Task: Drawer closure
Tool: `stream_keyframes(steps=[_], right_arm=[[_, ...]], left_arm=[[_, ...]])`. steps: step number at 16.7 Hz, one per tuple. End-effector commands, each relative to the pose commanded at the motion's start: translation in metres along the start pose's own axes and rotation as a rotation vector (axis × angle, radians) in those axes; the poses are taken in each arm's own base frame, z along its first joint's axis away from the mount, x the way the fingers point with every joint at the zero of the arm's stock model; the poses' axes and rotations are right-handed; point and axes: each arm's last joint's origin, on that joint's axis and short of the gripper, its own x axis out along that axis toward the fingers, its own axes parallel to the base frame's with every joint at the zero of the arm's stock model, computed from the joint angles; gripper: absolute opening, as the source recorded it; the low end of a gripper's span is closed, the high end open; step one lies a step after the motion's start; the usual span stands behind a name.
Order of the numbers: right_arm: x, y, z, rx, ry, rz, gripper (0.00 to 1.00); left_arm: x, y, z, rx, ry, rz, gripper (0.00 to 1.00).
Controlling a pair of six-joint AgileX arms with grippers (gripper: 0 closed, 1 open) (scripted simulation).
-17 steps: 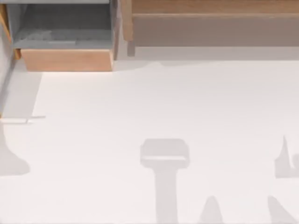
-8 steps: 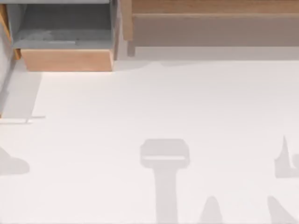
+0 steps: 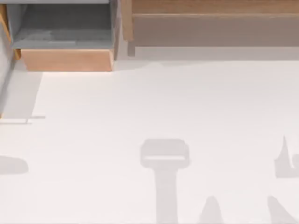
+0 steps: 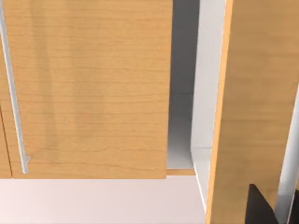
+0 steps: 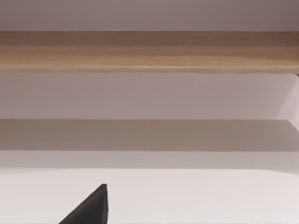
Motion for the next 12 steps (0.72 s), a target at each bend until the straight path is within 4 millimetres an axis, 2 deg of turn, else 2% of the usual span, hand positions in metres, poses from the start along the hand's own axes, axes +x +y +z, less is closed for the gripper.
stream_keyframes(steps=[7,9,12], right_arm=[[0.000,0.000,0.000,0.000,0.000,0.000,1.00],[0.000,0.000,0.000,0.000,0.000,0.000,1.00],[0.000,0.000,0.000,0.000,0.000,0.000,1.00]], left_arm=[[0.000,-0.004,-0.001,-0.016,0.003,-0.015,0.00],[0.009,-0.004,-0.002,-0.014,0.005,-0.014,0.00],[0.033,-0.004,-0.003,-0.015,0.005,-0.016,0.00]])
